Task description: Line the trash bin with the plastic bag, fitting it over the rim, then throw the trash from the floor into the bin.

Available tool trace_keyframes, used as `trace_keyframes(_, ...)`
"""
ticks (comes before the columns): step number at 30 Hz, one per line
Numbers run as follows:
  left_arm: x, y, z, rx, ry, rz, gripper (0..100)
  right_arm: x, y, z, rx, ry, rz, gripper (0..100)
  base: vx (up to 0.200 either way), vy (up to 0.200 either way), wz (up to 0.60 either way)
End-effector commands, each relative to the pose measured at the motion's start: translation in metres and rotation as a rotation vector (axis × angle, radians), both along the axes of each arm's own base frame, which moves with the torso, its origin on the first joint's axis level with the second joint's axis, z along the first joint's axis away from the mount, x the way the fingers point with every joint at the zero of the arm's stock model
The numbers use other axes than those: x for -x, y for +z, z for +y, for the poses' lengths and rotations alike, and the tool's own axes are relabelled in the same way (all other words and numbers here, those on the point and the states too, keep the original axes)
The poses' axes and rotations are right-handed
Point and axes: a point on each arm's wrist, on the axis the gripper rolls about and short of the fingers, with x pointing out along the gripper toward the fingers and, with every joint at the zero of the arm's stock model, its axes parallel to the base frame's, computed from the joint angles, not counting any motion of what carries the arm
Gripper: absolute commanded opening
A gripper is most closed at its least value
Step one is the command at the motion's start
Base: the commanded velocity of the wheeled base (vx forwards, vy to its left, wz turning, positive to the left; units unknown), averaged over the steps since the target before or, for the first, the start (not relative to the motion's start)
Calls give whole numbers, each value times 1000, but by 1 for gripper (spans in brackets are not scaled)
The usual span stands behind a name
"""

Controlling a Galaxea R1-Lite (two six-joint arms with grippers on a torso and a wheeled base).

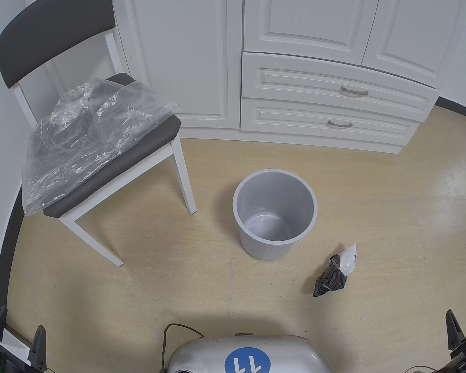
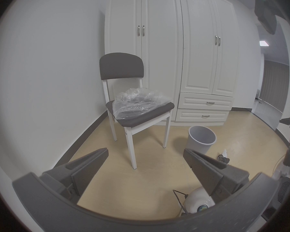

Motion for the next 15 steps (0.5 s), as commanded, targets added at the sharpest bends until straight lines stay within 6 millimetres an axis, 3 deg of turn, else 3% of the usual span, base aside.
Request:
trace_keyframes(1,0,-4,0,-8,-3,-7,100,1,-2,0,-3,-1,-18,100,0,0,0)
trace_keyframes(4,2,7,0,-13,-13,-86,100,5,15,0,-1,15,-107,100,0,0,0)
trace_keyframes(7,13,41,-3,-26,-136,-274,100,16,43,2,16,109,-202,100,0,0,0)
trace_keyframes(15,16,59,-4,-49,-201,-259,100,11,67,3,18,144,-142,100,0,0,0)
